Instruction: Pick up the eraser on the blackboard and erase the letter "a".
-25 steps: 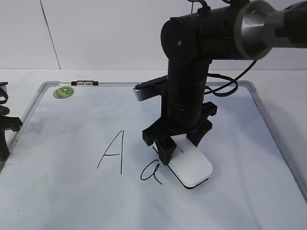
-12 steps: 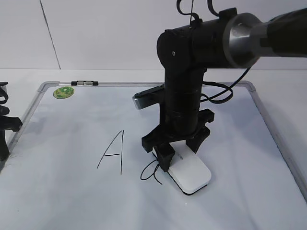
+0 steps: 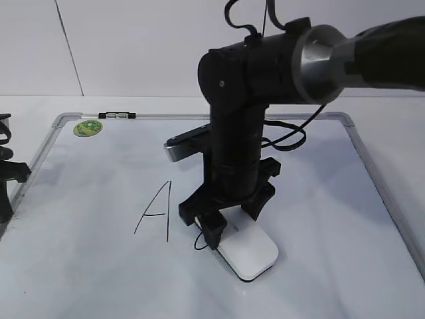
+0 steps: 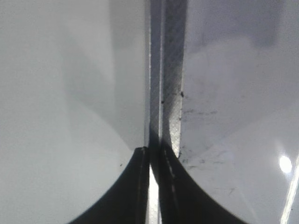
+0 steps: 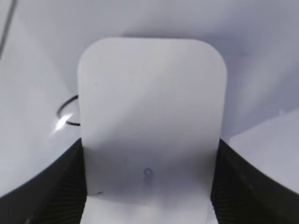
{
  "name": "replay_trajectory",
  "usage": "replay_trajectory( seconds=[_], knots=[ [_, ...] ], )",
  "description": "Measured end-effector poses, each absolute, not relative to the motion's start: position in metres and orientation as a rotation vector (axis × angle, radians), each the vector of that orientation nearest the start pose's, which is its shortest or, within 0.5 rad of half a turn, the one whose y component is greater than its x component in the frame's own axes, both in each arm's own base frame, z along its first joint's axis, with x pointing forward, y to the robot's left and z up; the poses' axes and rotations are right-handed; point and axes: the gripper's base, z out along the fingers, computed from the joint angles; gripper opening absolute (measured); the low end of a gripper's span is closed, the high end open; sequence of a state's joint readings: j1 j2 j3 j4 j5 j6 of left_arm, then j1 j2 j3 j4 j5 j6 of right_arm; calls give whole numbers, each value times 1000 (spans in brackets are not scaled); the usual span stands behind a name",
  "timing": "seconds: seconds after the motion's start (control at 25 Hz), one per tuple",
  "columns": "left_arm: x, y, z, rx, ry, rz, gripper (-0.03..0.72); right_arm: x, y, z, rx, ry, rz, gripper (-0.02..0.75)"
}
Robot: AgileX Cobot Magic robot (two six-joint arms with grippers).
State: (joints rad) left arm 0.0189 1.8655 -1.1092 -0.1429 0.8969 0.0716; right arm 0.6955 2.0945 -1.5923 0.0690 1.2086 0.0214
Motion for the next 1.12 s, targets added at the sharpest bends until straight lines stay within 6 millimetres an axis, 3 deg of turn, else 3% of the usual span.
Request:
replay_trajectory(
  seconds=[0.32,1.12],
  knots=[
    [330,-4,153,-60,3126,-179,22,293,285,176,-1119,3005,54,549],
    [330,-5,153,-70,3125,-191,26,297,281,176,-1040,3004,-50,550]
  ],
)
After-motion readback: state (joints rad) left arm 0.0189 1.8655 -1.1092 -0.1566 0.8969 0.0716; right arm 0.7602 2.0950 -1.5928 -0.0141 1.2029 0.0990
